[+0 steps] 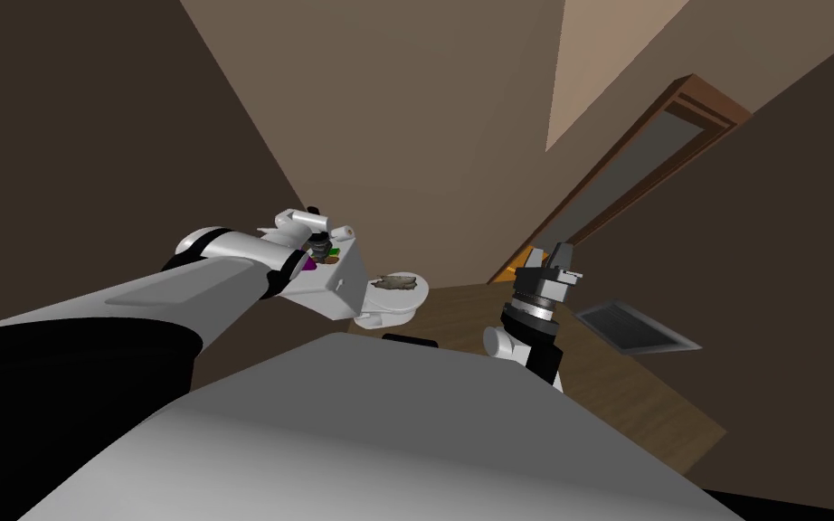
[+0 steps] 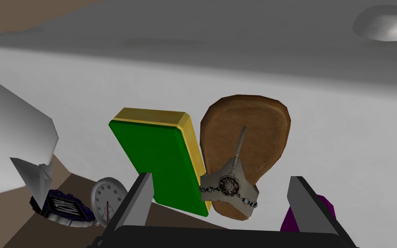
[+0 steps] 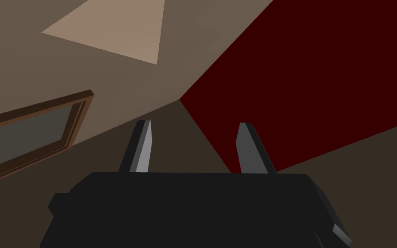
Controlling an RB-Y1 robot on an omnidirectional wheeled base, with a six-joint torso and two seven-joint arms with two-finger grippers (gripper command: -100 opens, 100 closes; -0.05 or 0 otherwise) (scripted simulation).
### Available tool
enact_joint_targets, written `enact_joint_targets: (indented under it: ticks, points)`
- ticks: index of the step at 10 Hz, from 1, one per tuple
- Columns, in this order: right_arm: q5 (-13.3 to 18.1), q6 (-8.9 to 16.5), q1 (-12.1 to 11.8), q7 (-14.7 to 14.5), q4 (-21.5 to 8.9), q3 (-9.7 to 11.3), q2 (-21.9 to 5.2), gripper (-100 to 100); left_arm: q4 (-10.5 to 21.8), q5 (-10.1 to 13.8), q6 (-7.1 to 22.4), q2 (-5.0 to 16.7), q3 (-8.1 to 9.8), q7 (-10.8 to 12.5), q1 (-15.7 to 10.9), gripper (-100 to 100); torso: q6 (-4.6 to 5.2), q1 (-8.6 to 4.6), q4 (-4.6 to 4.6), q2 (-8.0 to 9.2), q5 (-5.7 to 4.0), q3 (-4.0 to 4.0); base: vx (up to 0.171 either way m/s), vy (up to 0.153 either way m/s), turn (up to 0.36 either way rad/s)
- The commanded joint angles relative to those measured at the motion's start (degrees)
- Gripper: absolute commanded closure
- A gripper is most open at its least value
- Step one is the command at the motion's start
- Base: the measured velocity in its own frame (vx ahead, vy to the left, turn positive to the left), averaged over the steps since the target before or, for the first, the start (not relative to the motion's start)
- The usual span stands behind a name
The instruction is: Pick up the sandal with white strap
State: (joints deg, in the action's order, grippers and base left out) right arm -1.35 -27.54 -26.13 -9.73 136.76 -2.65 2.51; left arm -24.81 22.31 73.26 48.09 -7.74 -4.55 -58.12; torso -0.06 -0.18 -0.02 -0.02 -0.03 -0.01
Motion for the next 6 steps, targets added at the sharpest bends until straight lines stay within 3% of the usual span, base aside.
enact_joint_targets:
  ticks: [1,2,3,6]
  points:
    - [0.00,0.00,0.00,0.00,0.00,0.00,0.00,0,2.86,-0.21,-1.73,-0.08,0.03,-0.96,-1.15,-100,0.00,0.00,0.00,0.00,0.00,0.00,0.011,-0.024,0.010]
    - [0.00,0.00,0.00,0.00,0.00,0.00,0.00,0,1.56,-0.10,-0.83,-0.02,0.08,-0.49,-0.55,-100,0.00,0.08,0.00,0.01,0.01,0.01,0.003,-0.007,0.003]
    - [0.00,0.00,0.00,0.00,0.00,0.00,0.00,0,1.82,-0.12,-1.11,-0.03,0.07,-0.63,-0.64,100,0.00,0.15,0.01,0.03,0.03,0.02,0.000,0.000,0.000]
    - [0.00,0.00,0.00,0.00,0.00,0.00,-0.01,0,1.77,-0.12,-1.09,-0.01,0.08,-0.60,-0.66,100,0.01,0.24,-0.03,-0.02,0.07,-0.02,0.000,0.000,0.000]
